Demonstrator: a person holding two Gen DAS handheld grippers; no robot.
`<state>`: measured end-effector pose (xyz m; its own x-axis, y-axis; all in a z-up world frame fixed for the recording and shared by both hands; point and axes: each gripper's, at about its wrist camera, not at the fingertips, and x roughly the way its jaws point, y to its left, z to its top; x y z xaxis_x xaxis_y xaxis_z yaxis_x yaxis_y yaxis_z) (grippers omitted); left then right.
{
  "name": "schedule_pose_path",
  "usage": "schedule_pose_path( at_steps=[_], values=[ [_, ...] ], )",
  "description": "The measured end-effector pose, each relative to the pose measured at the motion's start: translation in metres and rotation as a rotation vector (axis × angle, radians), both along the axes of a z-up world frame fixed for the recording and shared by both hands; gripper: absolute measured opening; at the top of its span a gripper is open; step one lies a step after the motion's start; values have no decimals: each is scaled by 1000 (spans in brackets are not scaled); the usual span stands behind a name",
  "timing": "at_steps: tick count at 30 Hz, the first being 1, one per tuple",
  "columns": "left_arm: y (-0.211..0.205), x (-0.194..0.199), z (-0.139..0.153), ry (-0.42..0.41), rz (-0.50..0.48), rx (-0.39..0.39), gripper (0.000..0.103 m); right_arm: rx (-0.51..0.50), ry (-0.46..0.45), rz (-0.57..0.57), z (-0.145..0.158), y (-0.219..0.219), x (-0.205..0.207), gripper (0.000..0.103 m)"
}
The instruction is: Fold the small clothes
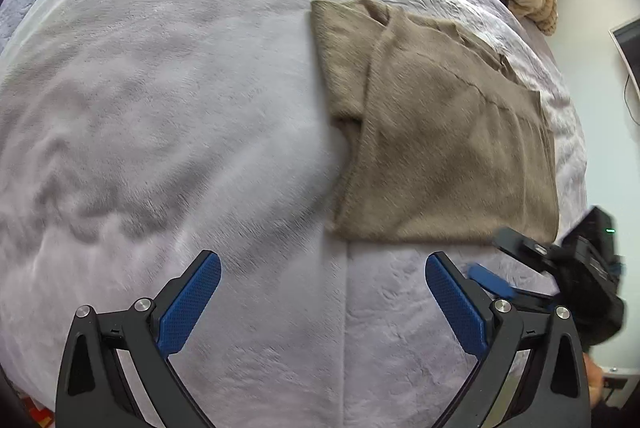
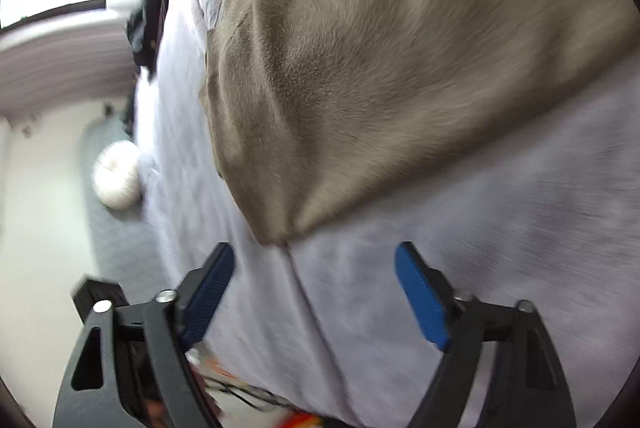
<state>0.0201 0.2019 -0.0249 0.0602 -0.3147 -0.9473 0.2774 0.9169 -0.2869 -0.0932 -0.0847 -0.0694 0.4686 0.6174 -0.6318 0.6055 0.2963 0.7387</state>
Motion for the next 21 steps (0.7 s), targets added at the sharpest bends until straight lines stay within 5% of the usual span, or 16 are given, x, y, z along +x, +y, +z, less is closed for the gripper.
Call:
schedule_pose_path(
  at_steps=[4, 10, 11, 13, 14, 21],
  values=[
    [3, 12, -8, 24, -16, -61, 103, 87, -24, -118, -33, 8, 10, 78],
    [-13, 32, -25, 78, -44, -180, 103, 150, -143, -201, -43, 14, 38, 77],
    [-17, 36, -28, 92, -47, -202, 103, 163, -151, -205, -44, 15, 42, 73],
    [-24, 46, -35, 120, -42, -245, 103, 192, -168, -213, -45, 15, 49, 16],
    [-28, 50, -37, 133, -36, -262, 103, 191, -162, -217, -44, 14, 51, 9],
    [-48, 89, -64, 283, 28, -461, 103, 234, -284, -192, -11, -3, 56, 8]
  ],
)
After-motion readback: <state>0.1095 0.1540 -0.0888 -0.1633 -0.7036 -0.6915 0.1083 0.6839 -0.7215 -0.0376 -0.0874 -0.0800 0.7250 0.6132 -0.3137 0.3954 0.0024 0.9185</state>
